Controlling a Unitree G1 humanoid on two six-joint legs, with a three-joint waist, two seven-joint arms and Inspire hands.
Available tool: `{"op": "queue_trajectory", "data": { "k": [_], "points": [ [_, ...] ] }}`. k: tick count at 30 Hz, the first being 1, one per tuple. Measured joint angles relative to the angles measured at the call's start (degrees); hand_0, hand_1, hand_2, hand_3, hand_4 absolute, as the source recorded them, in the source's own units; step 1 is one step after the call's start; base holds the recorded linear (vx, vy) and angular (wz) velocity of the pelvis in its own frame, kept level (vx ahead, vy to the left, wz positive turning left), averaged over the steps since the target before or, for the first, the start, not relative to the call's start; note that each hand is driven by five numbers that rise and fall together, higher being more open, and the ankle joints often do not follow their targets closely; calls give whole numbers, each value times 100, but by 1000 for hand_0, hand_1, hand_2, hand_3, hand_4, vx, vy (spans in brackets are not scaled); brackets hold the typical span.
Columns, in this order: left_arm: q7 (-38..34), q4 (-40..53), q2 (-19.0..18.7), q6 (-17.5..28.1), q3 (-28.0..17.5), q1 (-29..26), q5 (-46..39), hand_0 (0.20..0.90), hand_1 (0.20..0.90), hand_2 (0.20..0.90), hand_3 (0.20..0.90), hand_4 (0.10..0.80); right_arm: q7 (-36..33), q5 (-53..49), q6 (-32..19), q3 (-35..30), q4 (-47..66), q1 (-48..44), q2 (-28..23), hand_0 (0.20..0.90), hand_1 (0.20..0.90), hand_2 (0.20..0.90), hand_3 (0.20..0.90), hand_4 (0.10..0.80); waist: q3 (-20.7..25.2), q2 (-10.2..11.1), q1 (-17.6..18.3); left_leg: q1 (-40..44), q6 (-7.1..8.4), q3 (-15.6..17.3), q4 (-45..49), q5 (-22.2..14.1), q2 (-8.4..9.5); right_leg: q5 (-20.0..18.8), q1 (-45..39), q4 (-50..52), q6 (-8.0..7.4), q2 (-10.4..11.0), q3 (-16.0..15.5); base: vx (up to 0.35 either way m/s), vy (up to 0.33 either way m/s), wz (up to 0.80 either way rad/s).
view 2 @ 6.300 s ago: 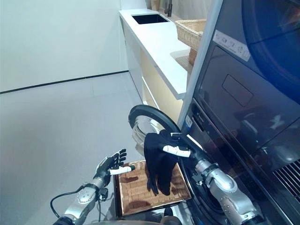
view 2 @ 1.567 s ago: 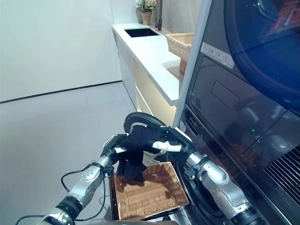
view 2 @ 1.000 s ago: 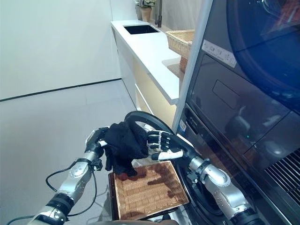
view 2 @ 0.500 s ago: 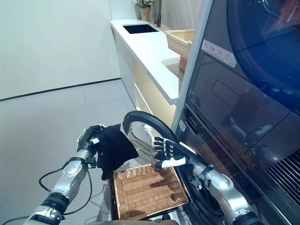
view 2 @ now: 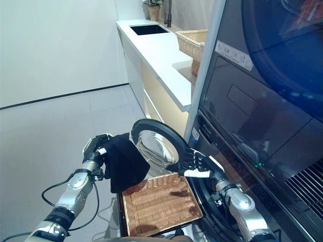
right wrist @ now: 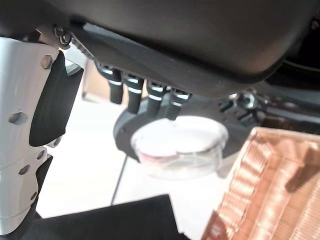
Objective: Pick up the clothes and place them into the washing machine
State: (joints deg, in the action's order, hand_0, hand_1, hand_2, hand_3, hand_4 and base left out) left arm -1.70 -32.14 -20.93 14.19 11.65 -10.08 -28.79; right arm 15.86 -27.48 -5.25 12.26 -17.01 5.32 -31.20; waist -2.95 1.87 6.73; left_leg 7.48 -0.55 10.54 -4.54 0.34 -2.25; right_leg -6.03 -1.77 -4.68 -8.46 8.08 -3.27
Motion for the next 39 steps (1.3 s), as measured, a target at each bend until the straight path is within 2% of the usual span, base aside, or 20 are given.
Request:
{"op": "queue_trajectory", "data": {
  "k": [7,14,18,26,39],
  "points": [
    [436,386,142,-2,118,0,-541,200,200,200,200,300,-114,0,0,77,-18,-47,94,900,900,900,900,800,-28,-34,-41,13,0,-32,0,0,0,-4,-42,-2,7,2,-38,1,-1,2],
    [705,476,315,-12,687,0,-975,200,200,200,200,300,-220,1,0,230,-373,-314,98,900,900,900,900,800,-36,-45,-111,41,0,-68,0,0,0,7,-82,-2,8,4,-62,0,-2,2],
    [819,478,480,-39,849,0,-1248,200,200,200,200,300,-231,12,0,558,-549,-568,98,900,900,900,900,800,-36,-45,-112,41,0,-69,0,0,0,6,-82,-1,10,3,-62,0,0,0],
    [932,502,551,-68,1118,-1,-1457,200,200,200,200,300,-353,246,-6,819,-763,-825,321,900,900,900,900,800,-36,-45,-129,41,0,-76,1,0,0,-14,-88,-1,37,4,-67,0,0,0],
    [1056,536,768,-144,1484,-45,-1726,200,200,200,200,300,-359,250,-8,865,-968,-945,331,900,900,900,900,800,-35,-45,-123,40,0,-81,1,0,0,-15,-87,0,39,4,-68,0,0,0]
  ]
}}
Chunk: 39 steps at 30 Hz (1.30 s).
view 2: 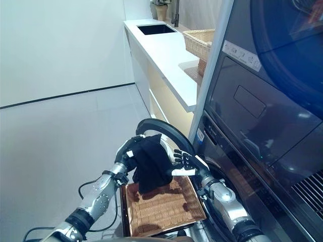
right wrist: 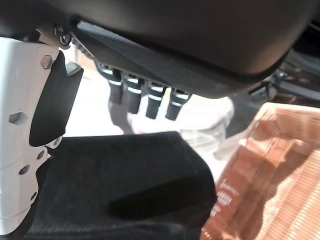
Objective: Pick up the clothes and place them into the washing machine
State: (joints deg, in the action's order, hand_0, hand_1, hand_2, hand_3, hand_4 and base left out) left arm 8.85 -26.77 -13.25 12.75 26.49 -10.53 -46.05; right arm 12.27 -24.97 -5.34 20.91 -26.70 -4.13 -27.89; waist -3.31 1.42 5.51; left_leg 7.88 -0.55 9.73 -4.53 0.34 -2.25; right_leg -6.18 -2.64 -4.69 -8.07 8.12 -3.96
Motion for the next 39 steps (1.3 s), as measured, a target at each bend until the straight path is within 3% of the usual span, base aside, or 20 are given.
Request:
{"op": "queue_trajectory", "data": {
  "k": [16,32,39],
  "points": [
    [226,247,7,-164,579,-108,-345,200,200,200,200,300,40,-9,0,227,-17,-90,5,900,900,900,900,800,2,1,3,-1,0,1,0,0,0,-1,0,1,1,0,1,0,0,0],
    [232,260,3,-242,584,-122,-345,200,200,200,200,300,304,-25,8,837,-179,-347,11,900,900,900,900,800,6,5,2,-1,0,2,0,0,1,-2,2,1,1,0,2,0,0,0],
    [232,261,-9,-243,583,-374,-344,200,200,200,200,300,411,-27,14,869,-179,-396,131,900,900,900,900,800,8,5,1,0,0,1,0,0,1,-3,0,1,3,0,1,0,0,0]
  ]
}}
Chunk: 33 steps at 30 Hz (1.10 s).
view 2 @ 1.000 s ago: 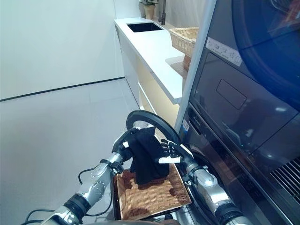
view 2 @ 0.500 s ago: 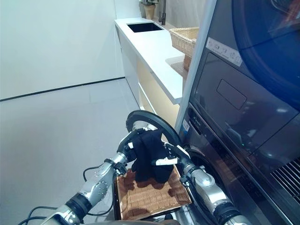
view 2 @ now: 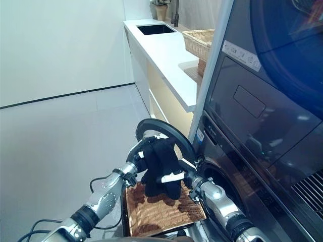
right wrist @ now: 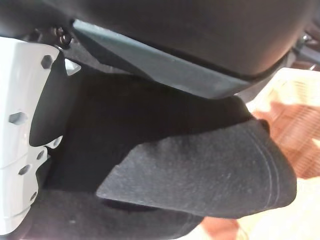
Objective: Pick up the clothes and place them into the washing machine
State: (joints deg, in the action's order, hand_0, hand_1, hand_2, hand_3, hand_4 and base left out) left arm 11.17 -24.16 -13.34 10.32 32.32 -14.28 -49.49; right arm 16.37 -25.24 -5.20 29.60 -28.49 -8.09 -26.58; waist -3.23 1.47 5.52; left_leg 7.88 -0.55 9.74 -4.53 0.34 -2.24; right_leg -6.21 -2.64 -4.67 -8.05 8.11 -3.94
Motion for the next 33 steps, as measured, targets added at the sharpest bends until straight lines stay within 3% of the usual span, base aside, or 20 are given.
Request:
{"op": "queue_trajectory", "data": {
  "k": [11,13,14,16,33],
  "points": [
    [-17,145,3,0,0,-195,0,200,200,200,200,300,11,-65,6,190,0,-144,85,900,900,900,900,800,1,2,-3,0,0,-3,0,0,0,0,-3,0,1,0,-1,0,0,0],
    [-17,199,4,0,0,-195,0,200,200,200,200,300,11,-68,7,190,0,-149,87,763,763,763,763,702,2,2,-2,0,0,-3,0,0,0,0,-3,0,1,0,-2,0,0,0],
    [-18,214,4,0,0,-195,0,200,200,200,200,300,11,-77,7,190,0,-150,86,733,733,733,733,680,2,3,0,0,0,-3,0,0,0,0,-2,0,1,0,-1,0,0,0],
    [-19,223,7,0,0,-196,0,200,200,200,200,300,9,-119,10,190,-4,-150,93,200,200,200,200,300,2,3,0,0,0,-4,0,0,0,0,-3,0,1,0,-2,0,0,0],
    [-30,225,12,2,-3,-196,-9,200,200,200,200,300,-5,-497,13,172,-231,-154,260,200,200,200,200,300,8,13,6,0,0,0,0,0,1,0,0,1,1,-1,1,0,0,0]
  ]
}}
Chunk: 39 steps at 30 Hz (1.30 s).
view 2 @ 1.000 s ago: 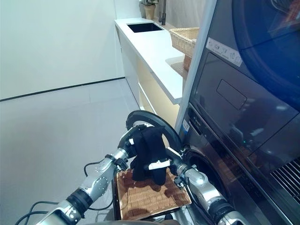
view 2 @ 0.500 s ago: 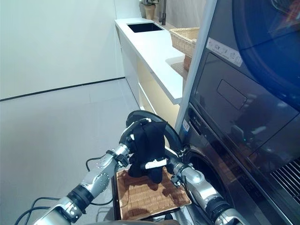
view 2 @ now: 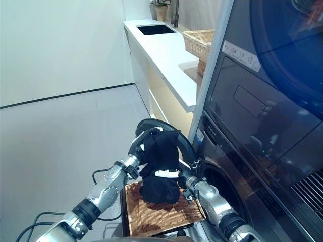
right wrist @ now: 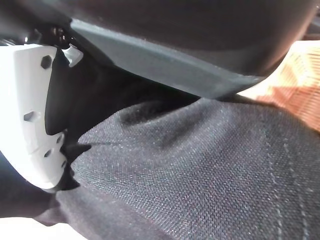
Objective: Pick up the clothes and place them into the washing machine
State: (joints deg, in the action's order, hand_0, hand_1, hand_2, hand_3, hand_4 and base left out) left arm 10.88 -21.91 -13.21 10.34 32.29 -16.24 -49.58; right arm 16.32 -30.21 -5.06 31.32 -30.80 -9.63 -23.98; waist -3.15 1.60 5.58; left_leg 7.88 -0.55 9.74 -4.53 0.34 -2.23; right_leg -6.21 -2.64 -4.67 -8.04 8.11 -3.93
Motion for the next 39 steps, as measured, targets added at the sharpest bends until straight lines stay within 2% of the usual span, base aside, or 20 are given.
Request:
{"op": "queue_trajectory", "data": {
  "k": [15,16,17,39],
  "points": [
    [0,0,-3,0,-8,1,5,200,200,200,200,300,-7,-3,0,-57,0,17,-1,200,200,200,200,300,0,0,-3,0,0,1,0,0,0,0,0,0,0,0,1,0,0,0],
    [-1,0,-4,0,-9,1,7,779,779,779,779,714,-11,-2,0,-57,0,17,-1,200,200,200,200,300,0,0,-3,0,0,1,0,0,0,0,0,0,0,0,1,0,0,0],
    [-3,0,-4,0,-9,1,8,900,900,900,900,800,-13,-2,0,-57,0,18,-1,200,200,200,200,300,0,0,-4,0,0,0,0,0,0,0,0,0,0,0,1,0,0,0],
    [-39,-2,-14,2,-47,153,186,900,900,900,900,800,-145,-2,-2,-393,4,106,-17,200,200,200,200,300,0,0,-18,0,0,1,0,0,0,0,-1,0,0,-1,2,0,0,0]
  ]
}}
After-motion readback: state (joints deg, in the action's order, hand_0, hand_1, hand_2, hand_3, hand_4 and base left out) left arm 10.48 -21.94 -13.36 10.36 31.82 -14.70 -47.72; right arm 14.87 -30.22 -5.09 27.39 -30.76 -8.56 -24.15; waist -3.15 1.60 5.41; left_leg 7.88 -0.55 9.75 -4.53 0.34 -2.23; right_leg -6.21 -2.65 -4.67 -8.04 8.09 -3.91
